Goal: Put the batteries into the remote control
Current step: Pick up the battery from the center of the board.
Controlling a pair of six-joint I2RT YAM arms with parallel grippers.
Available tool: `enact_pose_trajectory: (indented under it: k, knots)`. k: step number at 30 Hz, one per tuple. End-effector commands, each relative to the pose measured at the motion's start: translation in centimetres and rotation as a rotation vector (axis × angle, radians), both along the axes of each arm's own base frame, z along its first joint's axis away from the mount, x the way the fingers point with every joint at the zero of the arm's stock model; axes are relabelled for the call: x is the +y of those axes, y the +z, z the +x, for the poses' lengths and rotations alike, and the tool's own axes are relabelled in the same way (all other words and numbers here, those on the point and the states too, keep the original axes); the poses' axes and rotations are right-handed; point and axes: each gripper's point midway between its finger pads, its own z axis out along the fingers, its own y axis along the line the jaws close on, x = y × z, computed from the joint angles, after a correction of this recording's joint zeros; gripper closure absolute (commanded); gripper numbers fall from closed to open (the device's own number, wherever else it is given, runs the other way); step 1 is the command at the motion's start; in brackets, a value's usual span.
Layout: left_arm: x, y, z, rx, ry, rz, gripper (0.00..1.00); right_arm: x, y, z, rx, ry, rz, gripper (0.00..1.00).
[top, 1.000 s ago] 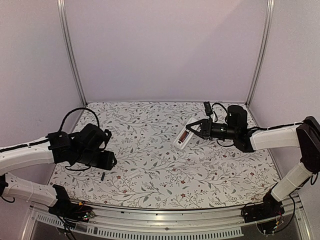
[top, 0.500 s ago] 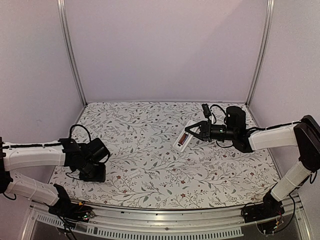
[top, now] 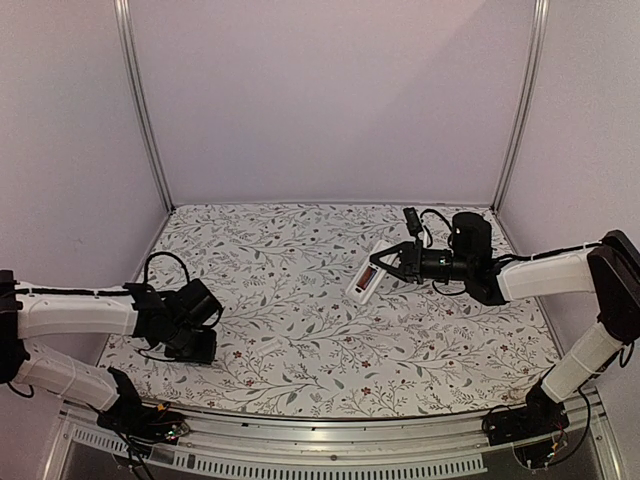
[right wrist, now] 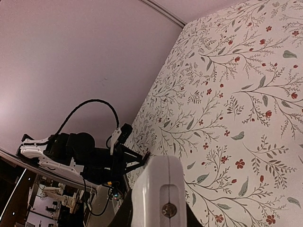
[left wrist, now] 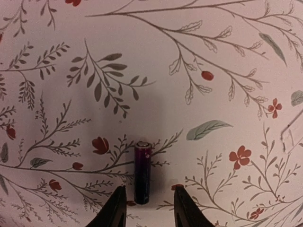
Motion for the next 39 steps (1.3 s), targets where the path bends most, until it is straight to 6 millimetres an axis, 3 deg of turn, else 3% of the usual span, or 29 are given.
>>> enact_pose_trajectory:
  k: [1,15,18,27,33,39]
  knots:
    - [-0.2,-0.8,1.0,-0.021,-0.036,0.009,0.66,0.3,0.8,0.5,-0.017,0.008,0.024,1.00]
    - [-2.3,-2.6,1.0,0.044,-0.150,0.050,0.97,0.4,0.0,0.7,0.014,0.006,0.018,1.00]
    - [-5.6,-0.7,1.9,-0.016,-0.231,0.004,1.00,0.5,0.0,0.6,0.019,0.012,0.024,1.00]
    - [-17.2,10.0,4.7,-0.172,-0.528,-0.259,1.00,1.2,-1.0,0.2,0.107,0.062,0.142,1.00]
    - [-22.1,13.0,4.2,-0.152,-0.640,-0.349,1.00,1.9,-2.1,0.0,0.204,0.092,0.242,1.00]
    - [-24.8,13.8,3.7,-0.080,-0.676,-0.414,1.00,3.2,-4.0,-0.9,0.242,0.107,0.164,1.00]
